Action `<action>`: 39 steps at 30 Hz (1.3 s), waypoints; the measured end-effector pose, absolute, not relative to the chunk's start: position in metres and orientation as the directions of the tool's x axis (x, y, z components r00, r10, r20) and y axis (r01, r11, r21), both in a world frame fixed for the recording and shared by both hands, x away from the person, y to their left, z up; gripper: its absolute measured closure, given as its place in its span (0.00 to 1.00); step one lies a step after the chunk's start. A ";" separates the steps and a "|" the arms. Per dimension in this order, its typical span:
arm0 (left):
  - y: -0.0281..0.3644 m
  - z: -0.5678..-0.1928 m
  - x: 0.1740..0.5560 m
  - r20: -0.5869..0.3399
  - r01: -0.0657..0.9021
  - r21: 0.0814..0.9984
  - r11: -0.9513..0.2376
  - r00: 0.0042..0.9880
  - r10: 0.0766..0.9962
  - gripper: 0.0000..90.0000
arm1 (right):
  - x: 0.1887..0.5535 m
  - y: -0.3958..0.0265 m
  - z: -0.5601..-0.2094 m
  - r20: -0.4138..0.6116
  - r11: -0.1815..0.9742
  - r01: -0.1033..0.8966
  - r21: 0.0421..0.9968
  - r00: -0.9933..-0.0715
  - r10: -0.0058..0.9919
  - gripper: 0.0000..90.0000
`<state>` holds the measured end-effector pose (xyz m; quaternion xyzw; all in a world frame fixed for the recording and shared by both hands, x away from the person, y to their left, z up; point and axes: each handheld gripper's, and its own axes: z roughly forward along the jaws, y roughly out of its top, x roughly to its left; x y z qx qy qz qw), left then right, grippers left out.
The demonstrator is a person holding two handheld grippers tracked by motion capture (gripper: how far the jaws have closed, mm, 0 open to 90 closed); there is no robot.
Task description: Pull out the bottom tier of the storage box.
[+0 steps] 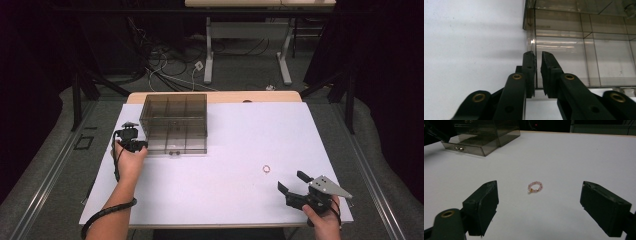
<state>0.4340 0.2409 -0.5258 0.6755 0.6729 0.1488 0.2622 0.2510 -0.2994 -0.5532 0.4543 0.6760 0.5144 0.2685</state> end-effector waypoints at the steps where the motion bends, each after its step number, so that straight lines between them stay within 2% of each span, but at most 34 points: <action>1: 0.241 -0.525 0.434 -0.149 0.829 0.558 0.041 0.052 0.987 0.89 | 0.251 -0.300 -0.553 0.104 0.063 0.343 0.937 -0.446 0.889 0.16; 15: 0.245 -0.513 0.430 -0.108 0.806 0.592 -0.005 0.085 0.991 0.77 | 0.252 -0.300 -0.553 0.095 0.071 0.336 0.939 -0.453 0.886 0.16; 18: 0.247 -0.512 0.429 -0.100 0.784 0.621 -0.008 0.090 0.991 0.73 | 0.252 -0.300 -0.553 0.096 0.070 0.337 0.939 -0.451 0.887 0.16; 21: 0.251 -0.511 0.428 -0.101 0.771 0.636 -0.016 0.104 0.989 0.68 | 0.253 -0.300 -0.554 0.100 0.069 0.345 0.936 -0.450 0.887 0.16; 26: 0.253 -0.510 0.425 -0.093 0.751 0.659 -0.038 0.131 0.987 0.66 | 0.253 -0.299 -0.554 0.114 0.056 0.350 0.935 -0.446 0.888 0.16; 31: 0.251 -0.509 0.422 -0.045 0.720 0.686 -0.101 0.180 0.983 0.61 | 0.253 -0.301 -0.554 0.107 0.061 0.348 0.935 -0.444 0.890 0.16; 39: 0.252 -0.504 0.412 -0.092 0.675 0.734 -0.082 0.218 0.972 0.51 | 0.253 -0.300 -0.553 0.102 0.062 0.342 0.938 -0.441 0.892 0.16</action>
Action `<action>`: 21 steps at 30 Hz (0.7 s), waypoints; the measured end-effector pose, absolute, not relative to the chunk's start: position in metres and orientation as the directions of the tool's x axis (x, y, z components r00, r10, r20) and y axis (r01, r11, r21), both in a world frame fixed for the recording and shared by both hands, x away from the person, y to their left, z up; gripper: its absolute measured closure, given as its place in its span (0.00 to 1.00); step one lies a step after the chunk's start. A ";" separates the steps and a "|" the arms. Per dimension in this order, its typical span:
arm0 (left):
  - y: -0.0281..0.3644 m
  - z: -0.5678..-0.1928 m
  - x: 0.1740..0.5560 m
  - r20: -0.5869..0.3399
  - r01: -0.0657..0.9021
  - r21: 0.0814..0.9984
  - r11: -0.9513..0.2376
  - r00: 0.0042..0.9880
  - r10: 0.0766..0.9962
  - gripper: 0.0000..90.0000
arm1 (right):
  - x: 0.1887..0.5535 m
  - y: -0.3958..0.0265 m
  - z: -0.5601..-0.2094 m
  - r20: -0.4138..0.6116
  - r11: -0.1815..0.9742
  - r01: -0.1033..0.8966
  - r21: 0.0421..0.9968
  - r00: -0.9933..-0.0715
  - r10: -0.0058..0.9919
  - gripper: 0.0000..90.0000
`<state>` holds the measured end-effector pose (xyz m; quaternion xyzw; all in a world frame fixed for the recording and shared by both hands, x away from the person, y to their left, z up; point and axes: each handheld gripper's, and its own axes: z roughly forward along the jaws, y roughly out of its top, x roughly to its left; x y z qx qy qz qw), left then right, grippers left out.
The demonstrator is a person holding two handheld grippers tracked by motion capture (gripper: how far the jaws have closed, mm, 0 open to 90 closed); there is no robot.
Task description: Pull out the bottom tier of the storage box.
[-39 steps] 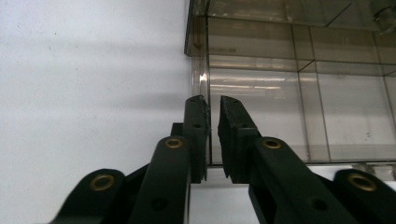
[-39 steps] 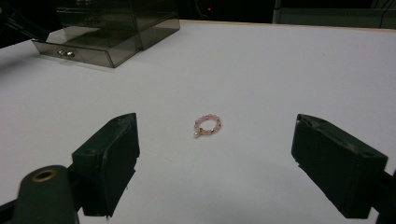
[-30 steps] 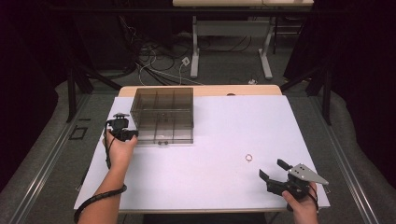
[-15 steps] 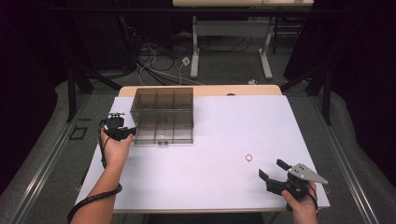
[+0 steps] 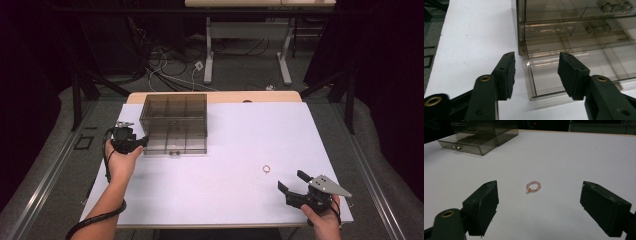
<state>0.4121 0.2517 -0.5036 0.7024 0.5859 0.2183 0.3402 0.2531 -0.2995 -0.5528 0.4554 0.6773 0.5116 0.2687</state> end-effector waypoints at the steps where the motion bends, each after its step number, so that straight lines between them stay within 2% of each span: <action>1: 0.252 -0.502 0.410 -0.104 0.668 0.740 -0.077 0.227 0.968 0.49 | 0.253 -0.300 -0.552 0.095 0.069 0.349 0.934 -0.431 0.897 0.16; 5: 0.253 -0.501 0.403 -0.118 0.629 0.775 -0.064 0.244 0.962 0.45 | 0.254 -0.299 -0.551 0.099 0.065 0.359 0.931 -0.420 0.902 0.16; 10: 0.253 -0.500 0.391 -0.171 0.626 0.779 -0.032 0.261 0.950 0.44 | 0.258 -0.297 -0.550 0.122 0.062 0.394 0.917 -0.424 0.898 0.16; 16: 0.252 -0.498 0.379 -0.178 0.607 0.794 -0.038 0.291 0.940 0.44 | 0.259 -0.295 -0.549 0.119 0.070 0.405 0.912 -0.423 0.898 0.16; 21: 0.254 -0.496 0.369 -0.171 0.576 0.816 -0.055 0.332 0.928 0.31 | 0.261 -0.292 -0.546 0.100 0.096 0.402 0.910 -0.440 0.893 0.17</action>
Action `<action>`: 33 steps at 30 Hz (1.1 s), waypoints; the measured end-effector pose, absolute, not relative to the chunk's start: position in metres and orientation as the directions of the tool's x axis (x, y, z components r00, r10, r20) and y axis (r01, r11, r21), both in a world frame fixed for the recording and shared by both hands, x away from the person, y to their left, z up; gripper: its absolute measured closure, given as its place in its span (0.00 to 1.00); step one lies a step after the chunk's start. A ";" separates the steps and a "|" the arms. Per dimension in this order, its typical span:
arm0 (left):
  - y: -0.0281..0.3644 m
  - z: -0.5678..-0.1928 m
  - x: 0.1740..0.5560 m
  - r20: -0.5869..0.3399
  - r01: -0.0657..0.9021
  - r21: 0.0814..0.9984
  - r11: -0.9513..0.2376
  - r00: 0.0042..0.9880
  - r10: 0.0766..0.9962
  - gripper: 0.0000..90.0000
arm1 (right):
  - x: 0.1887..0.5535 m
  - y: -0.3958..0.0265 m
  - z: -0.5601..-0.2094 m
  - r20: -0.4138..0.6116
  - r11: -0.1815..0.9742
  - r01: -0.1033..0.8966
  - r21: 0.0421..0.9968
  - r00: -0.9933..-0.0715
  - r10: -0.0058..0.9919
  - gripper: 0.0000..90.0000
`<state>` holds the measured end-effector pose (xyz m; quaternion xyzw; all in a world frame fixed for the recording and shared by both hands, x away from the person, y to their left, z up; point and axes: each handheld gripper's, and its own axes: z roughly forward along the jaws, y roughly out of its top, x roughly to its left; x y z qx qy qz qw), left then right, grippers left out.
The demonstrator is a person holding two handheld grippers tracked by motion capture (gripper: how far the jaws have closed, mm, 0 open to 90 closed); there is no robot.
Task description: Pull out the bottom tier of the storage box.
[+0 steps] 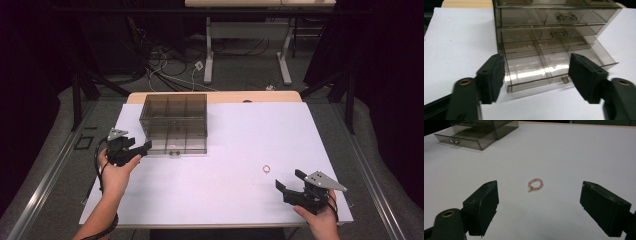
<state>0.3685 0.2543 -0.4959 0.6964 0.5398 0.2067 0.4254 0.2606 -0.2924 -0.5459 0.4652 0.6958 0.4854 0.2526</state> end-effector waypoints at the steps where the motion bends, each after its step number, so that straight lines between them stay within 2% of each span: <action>1: 0.255 -0.496 0.367 -0.167 0.572 0.818 -0.061 0.338 0.926 0.28 | 0.261 -0.291 -0.545 0.092 0.108 0.405 0.908 -0.444 0.891 0.17; 8: 0.258 -0.498 0.348 -0.211 0.557 0.831 -0.013 0.337 0.918 0.10 | 0.265 -0.285 -0.542 0.045 0.163 0.385 0.909 -0.478 0.877 0.20; 17: 0.269 -0.502 0.332 -0.185 0.523 0.851 -0.033 0.359 0.915 0.00 | 0.273 -0.277 -0.538 -0.006 0.226 0.381 0.897 -0.500 0.866 0.27; 19: 0.270 -0.504 0.327 -0.177 0.520 0.853 -0.039 0.358 0.917 0.00 | 0.274 -0.275 -0.536 -0.005 0.246 0.415 0.876 -0.502 0.865 0.29; 33: 0.270 -0.527 0.307 -0.201 0.532 0.846 -0.036 0.381 0.902 0.00 | 0.290 -0.267 -0.537 -0.022 0.318 0.445 0.837 -0.553 0.833 0.37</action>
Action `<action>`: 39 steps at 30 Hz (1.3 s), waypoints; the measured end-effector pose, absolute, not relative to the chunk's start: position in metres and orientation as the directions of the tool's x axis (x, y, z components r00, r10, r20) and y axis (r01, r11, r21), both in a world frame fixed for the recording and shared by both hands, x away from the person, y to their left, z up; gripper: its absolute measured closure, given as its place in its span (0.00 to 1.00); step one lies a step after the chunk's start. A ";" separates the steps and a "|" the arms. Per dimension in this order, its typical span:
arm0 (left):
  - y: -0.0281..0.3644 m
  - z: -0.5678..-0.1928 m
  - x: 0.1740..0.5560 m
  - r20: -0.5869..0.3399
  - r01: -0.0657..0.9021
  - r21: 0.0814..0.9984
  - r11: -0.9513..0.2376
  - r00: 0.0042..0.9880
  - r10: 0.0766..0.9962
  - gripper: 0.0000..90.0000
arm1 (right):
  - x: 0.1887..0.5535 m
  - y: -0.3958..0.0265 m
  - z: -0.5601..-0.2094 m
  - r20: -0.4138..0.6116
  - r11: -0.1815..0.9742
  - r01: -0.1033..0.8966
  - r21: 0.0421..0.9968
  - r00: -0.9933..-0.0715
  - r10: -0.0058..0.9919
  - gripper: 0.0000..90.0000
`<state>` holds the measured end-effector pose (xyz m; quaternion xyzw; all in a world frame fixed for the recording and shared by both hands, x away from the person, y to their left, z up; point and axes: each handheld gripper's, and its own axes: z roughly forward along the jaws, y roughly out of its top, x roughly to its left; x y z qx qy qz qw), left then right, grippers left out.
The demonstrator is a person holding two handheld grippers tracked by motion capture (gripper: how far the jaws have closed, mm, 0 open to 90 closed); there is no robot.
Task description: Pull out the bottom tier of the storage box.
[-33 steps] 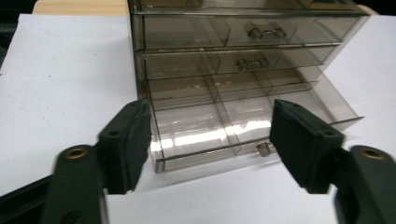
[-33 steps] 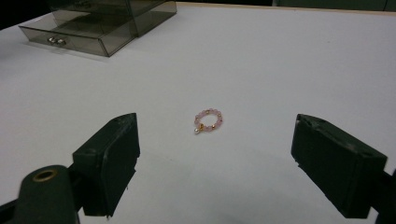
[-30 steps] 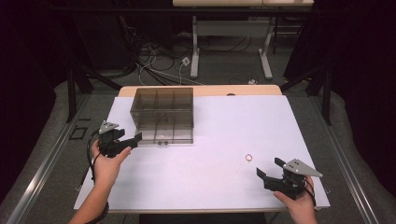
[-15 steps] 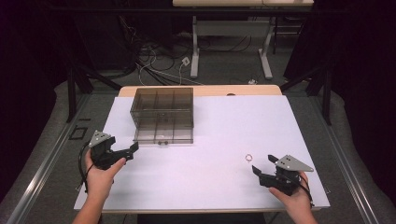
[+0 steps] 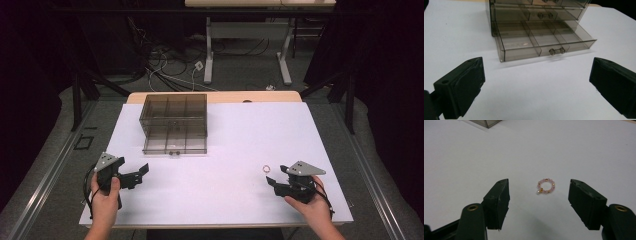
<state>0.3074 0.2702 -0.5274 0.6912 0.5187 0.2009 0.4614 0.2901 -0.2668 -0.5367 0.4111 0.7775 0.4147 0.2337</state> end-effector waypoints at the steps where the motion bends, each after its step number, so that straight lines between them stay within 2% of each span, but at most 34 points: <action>1: 0.270 -0.529 0.306 -0.205 0.534 0.845 -0.034 0.382 0.901 0.00 | 0.291 -0.266 -0.537 -0.028 0.322 0.445 0.836 -0.551 0.834 0.38; 10: 0.273 -0.537 0.300 -0.208 0.536 0.843 -0.042 0.398 0.894 0.01 | 0.303 -0.261 -0.533 -0.035 0.353 0.454 0.818 -0.573 0.819 0.42; 18: 0.282 -0.538 0.294 -0.216 0.516 0.856 -0.024 0.400 0.891 0.00 | 0.318 -0.255 -0.532 -0.077 0.413 0.439 0.798 -0.606 0.792 0.39; 28: 0.280 -0.541 0.291 -0.192 0.508 0.860 -0.043 0.402 0.895 0.01 | 0.336 -0.254 -0.528 -0.053 0.442 0.494 0.749 -0.620 0.783 0.39; 32: 0.279 -0.543 0.291 -0.190 0.511 0.858 -0.050 0.406 0.894 0.01 | 0.344 -0.255 -0.526 -0.047 0.428 0.534 0.730 -0.584 0.810 0.41; 39: 0.278 -0.543 0.291 -0.200 0.513 0.858 -0.043 0.408 0.891 0.01 | 0.354 -0.255 -0.524 -0.041 0.433 0.574 0.695 -0.570 0.821 0.56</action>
